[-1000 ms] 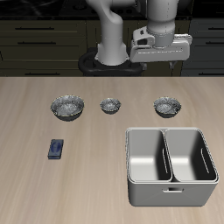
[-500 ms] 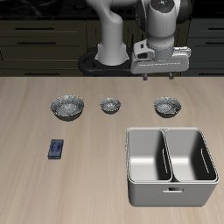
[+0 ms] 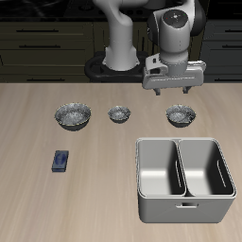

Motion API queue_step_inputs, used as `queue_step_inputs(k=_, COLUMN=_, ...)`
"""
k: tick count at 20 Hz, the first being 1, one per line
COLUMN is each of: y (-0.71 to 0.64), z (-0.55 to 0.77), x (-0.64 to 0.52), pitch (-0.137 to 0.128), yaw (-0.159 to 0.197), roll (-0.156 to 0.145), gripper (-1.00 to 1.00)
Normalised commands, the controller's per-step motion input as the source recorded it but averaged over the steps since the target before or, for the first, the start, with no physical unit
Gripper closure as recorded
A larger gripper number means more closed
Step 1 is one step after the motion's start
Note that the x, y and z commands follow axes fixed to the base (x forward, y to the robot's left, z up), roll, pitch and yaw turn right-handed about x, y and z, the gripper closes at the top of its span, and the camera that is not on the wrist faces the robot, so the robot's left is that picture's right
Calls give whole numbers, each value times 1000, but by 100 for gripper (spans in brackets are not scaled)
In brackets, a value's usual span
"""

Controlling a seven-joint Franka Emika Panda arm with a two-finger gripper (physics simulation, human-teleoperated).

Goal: Place the middle-sized bowl in the left side of the drainer

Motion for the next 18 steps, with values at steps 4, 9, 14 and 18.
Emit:
queue_step_inputs(k=4, y=-19, z=-288, x=-53, pitch=11, yaw=9, roll=-4, gripper=-100)
queue_step_inputs(k=9, y=-27, z=-233, x=-61, pitch=20, yaw=-17, roll=6, gripper=-100)
queue_step_inputs(k=14, y=-52, z=-396, x=-54, pitch=46, yaw=-17, roll=2, gripper=-100)
queue_step_inputs(k=18, y=4, z=-253, x=-12, pitch=32, yaw=-6, roll=6, gripper=-100)
